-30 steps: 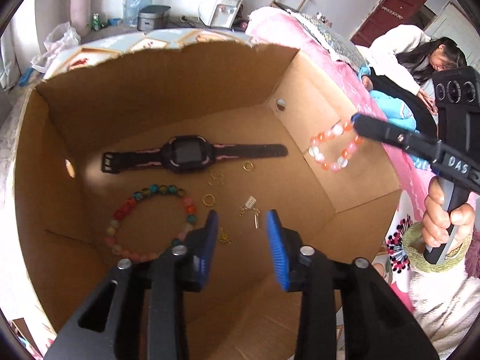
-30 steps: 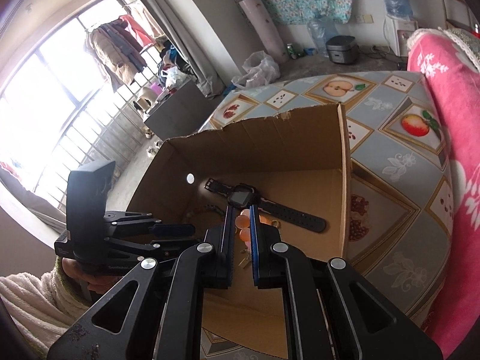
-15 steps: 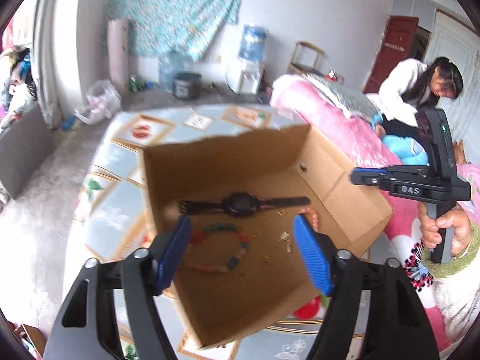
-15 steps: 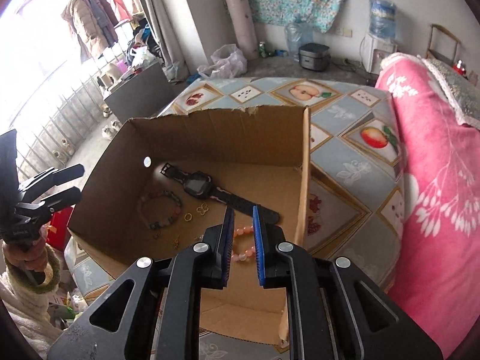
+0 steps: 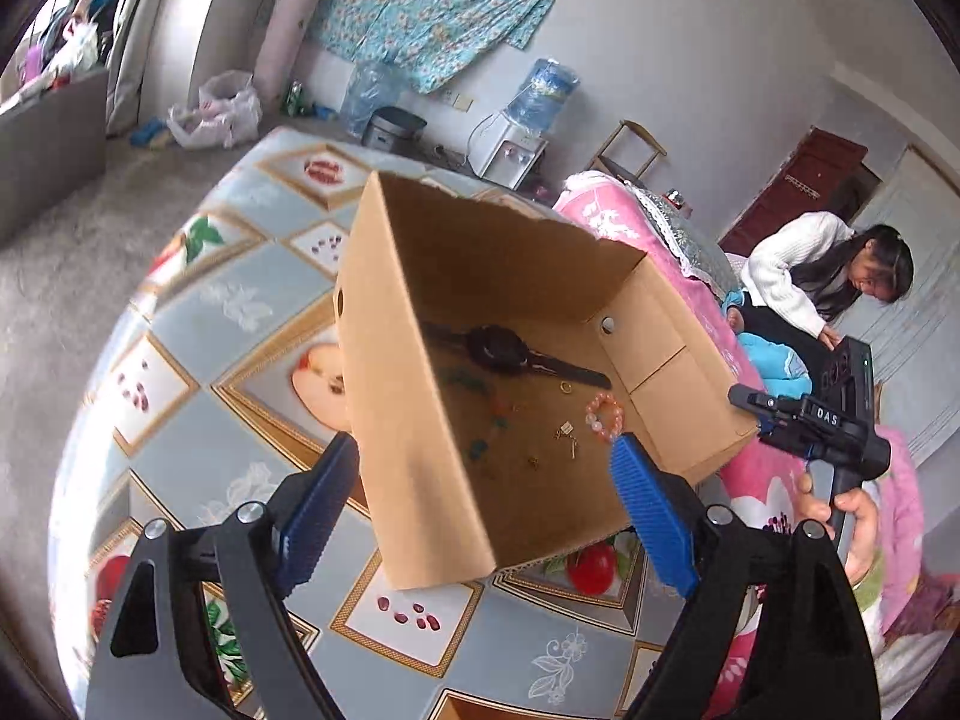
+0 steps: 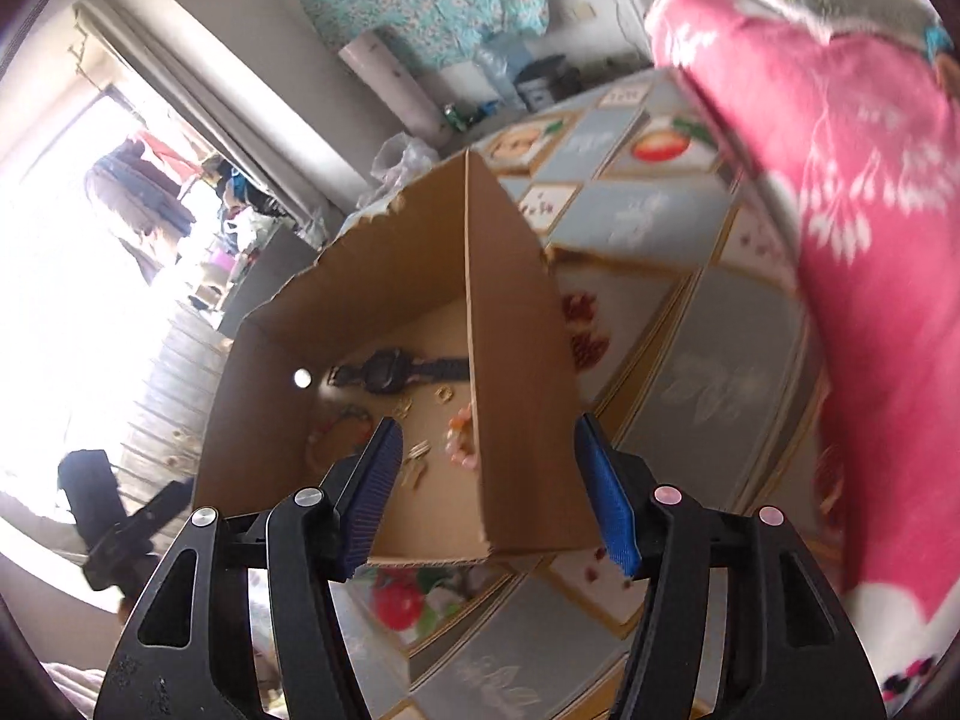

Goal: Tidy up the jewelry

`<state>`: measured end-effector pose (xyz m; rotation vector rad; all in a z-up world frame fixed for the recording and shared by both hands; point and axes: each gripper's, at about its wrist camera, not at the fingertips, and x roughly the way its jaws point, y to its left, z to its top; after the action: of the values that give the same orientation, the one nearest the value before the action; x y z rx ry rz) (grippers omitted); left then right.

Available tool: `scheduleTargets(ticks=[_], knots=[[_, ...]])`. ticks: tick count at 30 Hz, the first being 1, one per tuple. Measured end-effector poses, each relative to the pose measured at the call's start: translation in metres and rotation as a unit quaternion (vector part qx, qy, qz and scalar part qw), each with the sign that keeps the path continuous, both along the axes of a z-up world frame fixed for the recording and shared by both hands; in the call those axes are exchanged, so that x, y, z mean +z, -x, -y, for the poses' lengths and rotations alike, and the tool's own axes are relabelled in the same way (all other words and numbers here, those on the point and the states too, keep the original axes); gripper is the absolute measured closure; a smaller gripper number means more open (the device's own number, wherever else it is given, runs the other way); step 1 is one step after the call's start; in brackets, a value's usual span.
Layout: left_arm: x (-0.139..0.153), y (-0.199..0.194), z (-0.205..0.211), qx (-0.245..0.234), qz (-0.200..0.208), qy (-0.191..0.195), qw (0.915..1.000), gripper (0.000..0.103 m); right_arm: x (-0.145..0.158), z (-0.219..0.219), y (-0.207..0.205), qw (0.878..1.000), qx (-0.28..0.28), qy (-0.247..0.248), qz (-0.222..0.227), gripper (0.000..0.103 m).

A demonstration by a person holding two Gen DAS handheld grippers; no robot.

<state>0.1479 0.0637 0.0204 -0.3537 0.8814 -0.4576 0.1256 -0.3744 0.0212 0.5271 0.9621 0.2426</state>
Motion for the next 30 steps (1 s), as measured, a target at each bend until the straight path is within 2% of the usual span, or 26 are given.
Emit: scheduleTargets(ticks=[2, 6, 9, 13, 23, 30], knots=[[-0.006, -0.001, -0.001, -0.003, -0.007, 0.012, 0.9999, 0.019, -0.001, -0.009, 0.0, 1.0, 0.007, -0.013, -0.002, 0.044], [-0.011, -0.003, 0.004, -0.018, -0.016, 0.038, 0.999, 0.019, 0.002, -0.022, 0.004, 1.0, -0.003, 0.015, 0.001, 0.043], [-0.011, -0.003, 0.003, -0.009, -0.012, 0.04, 0.9991, 0.019, 0.0, -0.026, 0.011, 1.0, -0.006, 0.002, -0.002, 0.043], [-0.012, -0.001, -0.006, -0.009, -0.009, 0.055, 0.9984, 0.019, 0.0, -0.032, 0.027, 1.0, -0.012, 0.012, -0.006, 0.043], [-0.012, 0.009, -0.014, -0.018, -0.008, 0.053, 0.9984, 0.019, 0.0, -0.048, 0.054, 0.999, -0.029, 0.036, -0.013, 0.043], [-0.011, 0.034, -0.018, -0.013, -0.015, 0.053, 0.9984, 0.019, -0.003, -0.05, 0.074, 0.999, -0.034, 0.028, -0.017, 0.043]])
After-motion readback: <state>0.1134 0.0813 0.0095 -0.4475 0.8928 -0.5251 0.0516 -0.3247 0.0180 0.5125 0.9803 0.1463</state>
